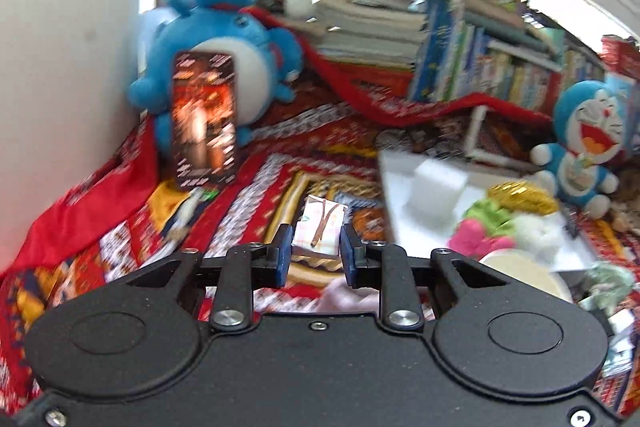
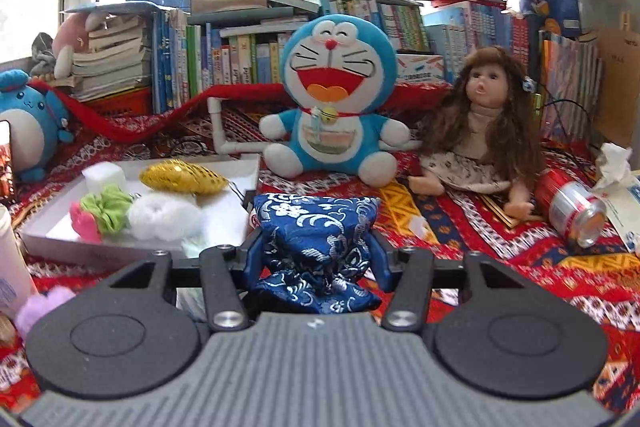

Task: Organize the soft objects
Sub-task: 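Carry the white tag with the left tool while the right tool carries the blue cloth into the box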

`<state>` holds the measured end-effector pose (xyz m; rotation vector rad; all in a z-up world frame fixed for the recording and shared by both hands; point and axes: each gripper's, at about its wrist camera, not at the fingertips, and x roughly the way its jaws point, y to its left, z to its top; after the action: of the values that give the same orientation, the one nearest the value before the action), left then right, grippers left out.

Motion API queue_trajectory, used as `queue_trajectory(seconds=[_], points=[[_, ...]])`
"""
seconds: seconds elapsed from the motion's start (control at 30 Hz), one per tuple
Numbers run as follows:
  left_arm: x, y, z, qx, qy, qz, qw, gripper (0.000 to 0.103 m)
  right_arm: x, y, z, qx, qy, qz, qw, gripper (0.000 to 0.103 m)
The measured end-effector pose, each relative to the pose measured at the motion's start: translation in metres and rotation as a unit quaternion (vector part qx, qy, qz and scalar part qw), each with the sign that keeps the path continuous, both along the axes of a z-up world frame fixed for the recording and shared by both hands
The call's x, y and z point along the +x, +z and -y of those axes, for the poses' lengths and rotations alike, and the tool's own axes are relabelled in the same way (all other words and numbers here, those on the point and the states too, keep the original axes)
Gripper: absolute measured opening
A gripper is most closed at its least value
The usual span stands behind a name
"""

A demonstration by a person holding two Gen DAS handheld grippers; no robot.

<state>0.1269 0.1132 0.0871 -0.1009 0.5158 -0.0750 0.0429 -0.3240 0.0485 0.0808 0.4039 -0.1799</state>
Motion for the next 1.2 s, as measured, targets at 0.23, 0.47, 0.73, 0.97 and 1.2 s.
queue_trajectory(seconds=[0.23, 0.47, 0.73, 0.97, 1.2], points=[[0.030, 0.030, 0.030, -0.013, -0.074, -0.025, 0.9969, 0.024, 0.036, 0.016, -0.019, -0.009, 0.042, -0.030, 0.999, 0.057], [0.071, 0.043, 0.072, 0.002, -0.115, -0.070, 0.9909, 0.024, 0.076, 0.025, -0.041, -0.052, 0.063, -0.062, 0.995, 0.057], [0.124, 0.023, 0.106, -0.002, -0.131, -0.173, 0.9762, 0.024, 0.118, 0.018, -0.053, -0.074, 0.077, -0.110, 0.988, 0.057], [0.158, 0.003, 0.122, 0.002, -0.122, -0.233, 0.9648, 0.024, 0.144, -0.001, -0.055, -0.053, 0.084, -0.157, 0.983, 0.057], [0.178, -0.009, 0.129, 0.000, -0.113, -0.258, 0.9596, 0.024, 0.153, -0.004, -0.058, -0.041, 0.105, -0.165, 0.980, 0.057]])
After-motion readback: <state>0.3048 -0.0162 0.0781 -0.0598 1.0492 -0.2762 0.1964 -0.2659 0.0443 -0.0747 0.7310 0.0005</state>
